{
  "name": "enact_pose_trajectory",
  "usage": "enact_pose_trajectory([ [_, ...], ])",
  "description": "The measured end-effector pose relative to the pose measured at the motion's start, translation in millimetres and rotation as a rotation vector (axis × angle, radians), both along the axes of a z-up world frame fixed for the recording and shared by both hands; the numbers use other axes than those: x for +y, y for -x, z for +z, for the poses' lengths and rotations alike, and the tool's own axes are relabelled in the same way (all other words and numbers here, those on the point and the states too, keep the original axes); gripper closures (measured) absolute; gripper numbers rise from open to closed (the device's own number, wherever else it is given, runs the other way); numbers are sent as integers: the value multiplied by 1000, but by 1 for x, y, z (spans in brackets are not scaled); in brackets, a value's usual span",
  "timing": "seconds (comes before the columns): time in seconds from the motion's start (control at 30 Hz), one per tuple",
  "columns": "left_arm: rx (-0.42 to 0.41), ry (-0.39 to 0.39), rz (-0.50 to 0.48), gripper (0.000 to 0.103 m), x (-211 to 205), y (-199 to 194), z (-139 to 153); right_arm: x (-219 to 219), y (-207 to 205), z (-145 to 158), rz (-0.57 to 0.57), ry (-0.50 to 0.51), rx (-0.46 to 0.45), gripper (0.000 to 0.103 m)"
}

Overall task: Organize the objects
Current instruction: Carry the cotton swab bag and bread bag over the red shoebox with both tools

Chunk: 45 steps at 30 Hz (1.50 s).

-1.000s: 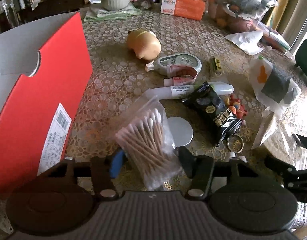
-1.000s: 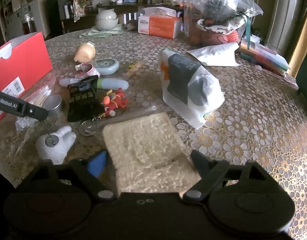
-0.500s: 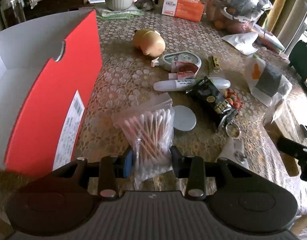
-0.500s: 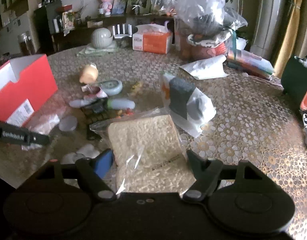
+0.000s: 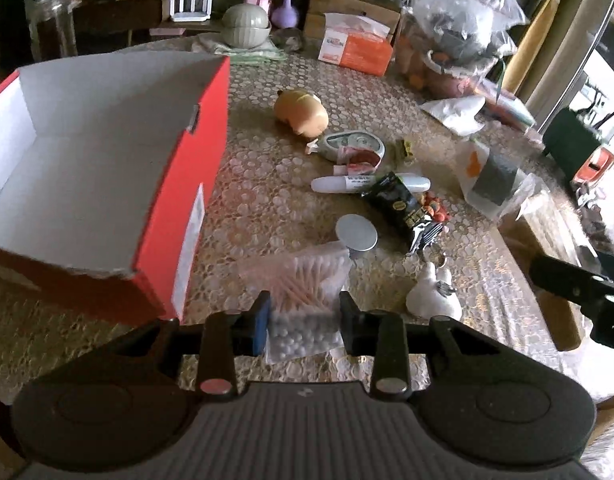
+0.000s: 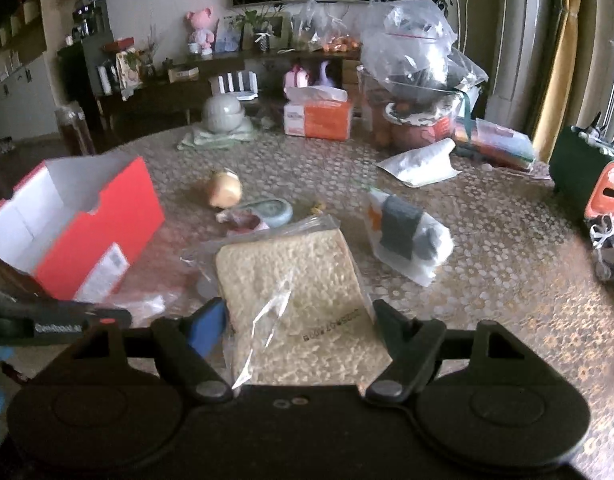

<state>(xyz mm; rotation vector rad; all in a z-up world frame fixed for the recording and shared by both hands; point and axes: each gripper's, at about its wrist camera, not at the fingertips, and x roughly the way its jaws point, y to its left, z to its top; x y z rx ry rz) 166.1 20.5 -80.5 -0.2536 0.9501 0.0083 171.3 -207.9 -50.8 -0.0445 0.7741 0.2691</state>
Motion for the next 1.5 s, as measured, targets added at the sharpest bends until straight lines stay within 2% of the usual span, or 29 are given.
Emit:
enact_pose_trajectory([
  [0.17,-84,24,-7,70,13,18,31,24,8,18,10,14,-6,25],
  [0.4,-199,-27,44,70,36,33,71,70,9,39,32,24,-23,25],
  [0.8,-247,-60,159,70,116,39,96,166,-14,57,127,-39,-8,25],
  [1.13,-201,-128,256,70,197,21,91,253,-42,43,196,-1,26,25],
  [1.27,-169,-157,255,70,223,8,82,279,-57,33,232,37,31,25],
  [1.5,-84,-182,223,69,249,-26,56,310,-86,4,263,95,93,25],
])
